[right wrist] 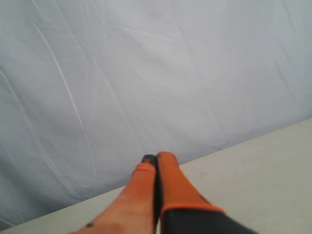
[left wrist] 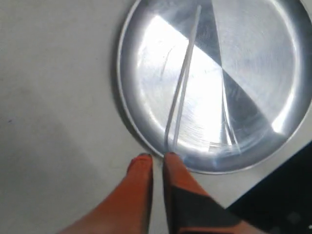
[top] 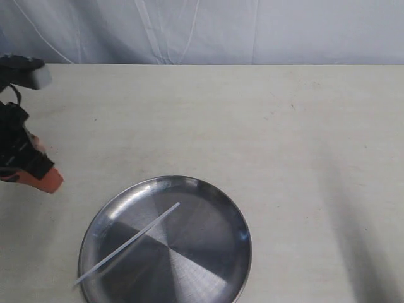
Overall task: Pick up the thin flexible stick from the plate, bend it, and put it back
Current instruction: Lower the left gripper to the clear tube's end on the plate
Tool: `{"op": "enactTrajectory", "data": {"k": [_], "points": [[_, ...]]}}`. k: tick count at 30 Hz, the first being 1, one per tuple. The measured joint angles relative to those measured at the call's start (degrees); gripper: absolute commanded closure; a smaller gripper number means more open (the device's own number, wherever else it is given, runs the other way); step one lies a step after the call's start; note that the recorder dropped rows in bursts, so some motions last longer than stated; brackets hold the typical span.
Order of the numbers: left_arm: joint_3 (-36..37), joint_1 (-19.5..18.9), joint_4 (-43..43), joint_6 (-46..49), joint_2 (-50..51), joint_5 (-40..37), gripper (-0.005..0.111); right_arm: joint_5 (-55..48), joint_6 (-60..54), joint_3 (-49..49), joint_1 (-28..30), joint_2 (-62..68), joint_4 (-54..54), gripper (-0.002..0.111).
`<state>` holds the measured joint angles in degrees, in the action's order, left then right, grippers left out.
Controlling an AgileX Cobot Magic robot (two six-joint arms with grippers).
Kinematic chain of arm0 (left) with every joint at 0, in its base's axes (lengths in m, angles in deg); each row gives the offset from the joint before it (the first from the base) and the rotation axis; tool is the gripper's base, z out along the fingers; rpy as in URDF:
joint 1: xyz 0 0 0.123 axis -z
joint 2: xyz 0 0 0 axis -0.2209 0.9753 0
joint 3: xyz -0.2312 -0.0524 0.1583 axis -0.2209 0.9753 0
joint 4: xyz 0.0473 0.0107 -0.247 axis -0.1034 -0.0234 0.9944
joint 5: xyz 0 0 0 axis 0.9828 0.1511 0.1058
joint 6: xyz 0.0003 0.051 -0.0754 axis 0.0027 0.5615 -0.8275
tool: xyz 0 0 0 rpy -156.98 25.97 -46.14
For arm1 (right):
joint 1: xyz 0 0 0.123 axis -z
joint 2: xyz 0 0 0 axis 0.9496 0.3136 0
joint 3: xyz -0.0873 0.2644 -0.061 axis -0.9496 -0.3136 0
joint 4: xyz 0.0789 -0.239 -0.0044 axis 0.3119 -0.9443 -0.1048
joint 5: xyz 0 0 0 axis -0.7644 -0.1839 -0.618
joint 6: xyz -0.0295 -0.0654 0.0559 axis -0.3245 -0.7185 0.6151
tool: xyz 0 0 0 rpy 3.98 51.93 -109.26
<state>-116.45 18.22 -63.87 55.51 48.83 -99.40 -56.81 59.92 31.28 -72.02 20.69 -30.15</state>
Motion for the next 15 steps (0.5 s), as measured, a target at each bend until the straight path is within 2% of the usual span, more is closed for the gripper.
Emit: {"op": "enactTrajectory", "data": {"k": [2,4,15], "points": [[0.0,1.2,2.0,2.4,1.9,-0.4,0.069,0.0,0.0,0.0,0.0,0.0,0.1,0.108],[0.0,2.9,4.4,4.9,3.9,-0.4,0.064,0.0,0.0,0.0,0.0,0.0,0.1,0.108],[1.9,13.6,5.0,9.3,10.6,0.8,0.064,0.0,0.2,0.0,0.0,0.0,1.3,0.108]]}}
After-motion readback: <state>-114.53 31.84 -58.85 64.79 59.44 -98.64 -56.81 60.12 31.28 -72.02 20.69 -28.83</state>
